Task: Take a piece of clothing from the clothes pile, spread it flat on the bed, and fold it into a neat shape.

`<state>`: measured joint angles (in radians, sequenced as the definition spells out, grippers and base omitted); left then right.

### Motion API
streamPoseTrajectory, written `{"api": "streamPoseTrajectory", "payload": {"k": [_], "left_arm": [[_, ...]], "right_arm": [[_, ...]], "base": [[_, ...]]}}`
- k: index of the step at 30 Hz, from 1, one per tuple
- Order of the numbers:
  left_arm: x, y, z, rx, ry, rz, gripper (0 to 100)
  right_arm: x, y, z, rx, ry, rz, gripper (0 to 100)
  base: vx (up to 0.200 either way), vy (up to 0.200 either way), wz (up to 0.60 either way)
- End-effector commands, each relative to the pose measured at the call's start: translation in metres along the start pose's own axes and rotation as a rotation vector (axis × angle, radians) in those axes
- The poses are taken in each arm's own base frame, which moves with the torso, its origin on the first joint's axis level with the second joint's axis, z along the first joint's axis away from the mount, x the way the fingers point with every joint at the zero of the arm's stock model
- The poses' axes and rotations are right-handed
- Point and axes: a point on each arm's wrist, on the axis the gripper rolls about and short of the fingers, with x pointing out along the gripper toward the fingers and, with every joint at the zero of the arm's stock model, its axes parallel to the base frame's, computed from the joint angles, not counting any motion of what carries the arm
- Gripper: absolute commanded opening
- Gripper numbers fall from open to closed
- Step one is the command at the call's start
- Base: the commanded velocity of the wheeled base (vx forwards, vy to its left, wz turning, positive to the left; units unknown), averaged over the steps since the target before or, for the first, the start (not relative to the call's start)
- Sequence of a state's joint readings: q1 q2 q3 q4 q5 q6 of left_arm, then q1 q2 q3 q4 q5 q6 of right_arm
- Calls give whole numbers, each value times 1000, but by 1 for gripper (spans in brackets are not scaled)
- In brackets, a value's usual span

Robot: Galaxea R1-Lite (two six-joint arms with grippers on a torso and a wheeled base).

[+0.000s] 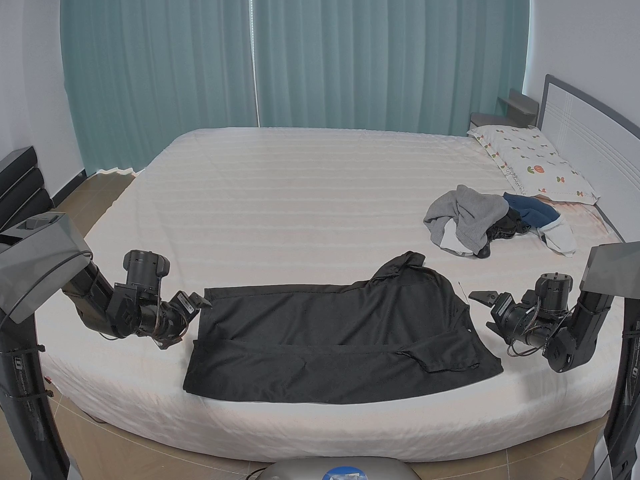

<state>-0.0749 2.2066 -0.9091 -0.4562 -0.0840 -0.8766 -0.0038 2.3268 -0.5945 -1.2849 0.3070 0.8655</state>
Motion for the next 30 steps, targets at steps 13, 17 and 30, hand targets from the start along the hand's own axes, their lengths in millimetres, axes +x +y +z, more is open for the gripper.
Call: {"api": "streamPoseTrajectory", "payload": {"k": [13, 17, 30], "left_arm": [[6, -4, 13, -10, -28, -35, 100], [13, 0, 11, 48, 9, -46, 100], [56, 13, 14, 311, 29, -152, 100]], "right_arm": [[1, -6, -9, 17, 28, -15, 100], [1, -8, -11, 20, 37, -23, 100], [-2, -14, -23, 24, 86, -17, 100]], "base": [[123, 0, 0], [0, 0, 0], [0, 0, 0]]}}
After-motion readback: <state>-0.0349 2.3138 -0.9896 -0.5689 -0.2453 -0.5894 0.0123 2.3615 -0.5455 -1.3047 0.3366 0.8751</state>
